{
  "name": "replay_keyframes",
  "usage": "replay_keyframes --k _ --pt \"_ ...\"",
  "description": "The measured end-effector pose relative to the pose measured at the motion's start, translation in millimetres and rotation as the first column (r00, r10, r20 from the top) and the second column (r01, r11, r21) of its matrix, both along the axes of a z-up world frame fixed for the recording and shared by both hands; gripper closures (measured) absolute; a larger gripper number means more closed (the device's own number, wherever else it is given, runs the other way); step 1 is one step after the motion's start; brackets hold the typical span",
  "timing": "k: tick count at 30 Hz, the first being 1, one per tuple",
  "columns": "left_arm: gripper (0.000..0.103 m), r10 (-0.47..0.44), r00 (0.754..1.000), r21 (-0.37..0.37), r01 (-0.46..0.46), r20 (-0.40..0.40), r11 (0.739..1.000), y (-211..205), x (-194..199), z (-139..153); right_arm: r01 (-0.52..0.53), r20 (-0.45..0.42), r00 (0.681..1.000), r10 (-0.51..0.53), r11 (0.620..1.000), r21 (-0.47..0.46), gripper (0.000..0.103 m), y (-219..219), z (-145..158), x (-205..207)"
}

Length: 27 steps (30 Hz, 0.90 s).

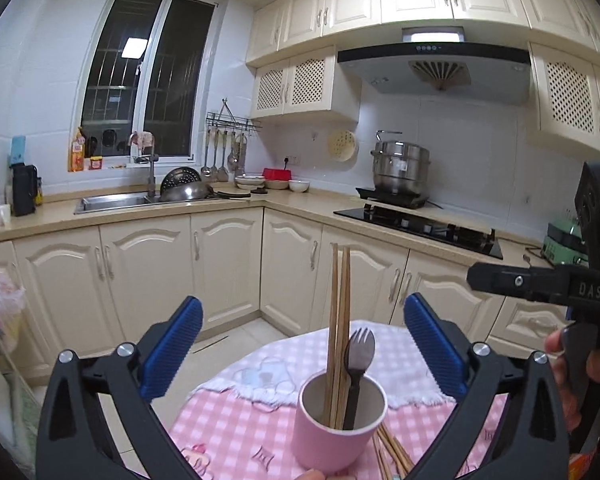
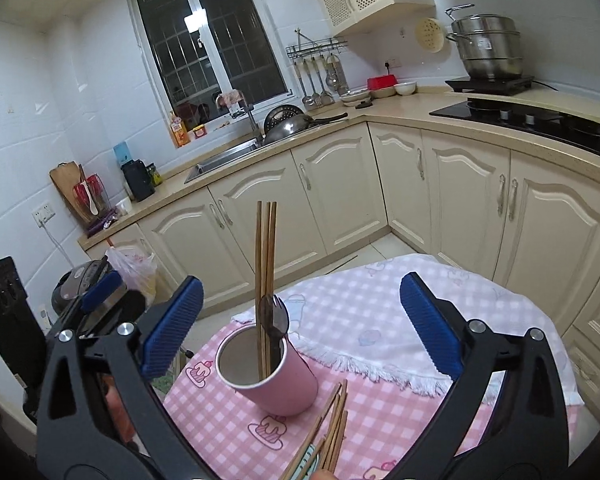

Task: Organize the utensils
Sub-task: 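Open both tools and withdraw them from the pink cup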

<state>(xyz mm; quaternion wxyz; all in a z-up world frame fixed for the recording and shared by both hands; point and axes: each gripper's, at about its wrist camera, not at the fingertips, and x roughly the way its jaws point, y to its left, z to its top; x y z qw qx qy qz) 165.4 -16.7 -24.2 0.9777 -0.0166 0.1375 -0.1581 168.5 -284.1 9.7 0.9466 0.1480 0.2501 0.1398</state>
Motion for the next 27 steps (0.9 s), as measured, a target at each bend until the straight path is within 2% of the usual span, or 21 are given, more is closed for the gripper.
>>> replay_keyframes --k 9,17,27 --pt "0.005 -0.015 1.0 0.007 0.015 -0.005 1.0 -0.1 -37.5 20.5 0.029 0.014 0.999 -0.029 1.0 0.008 0.006 -17.9 11.0 -33.9" --pt "0.005 -0.029 1.0 0.036 0.029 -0.005 0.999 -7.5 -60.5 24.6 0.03 0.008 1.0 -0.03 1.0 -0.005 0.006 -23.3 15.4 -58.4" --pt "0.005 -0.032 0.996 0.073 0.038 -0.083 0.997 -7.9 -62.9 4.2 0.043 -0.061 0.997 -0.044 0.999 -0.029 0.006 -26.8 -7.1 -67.2"
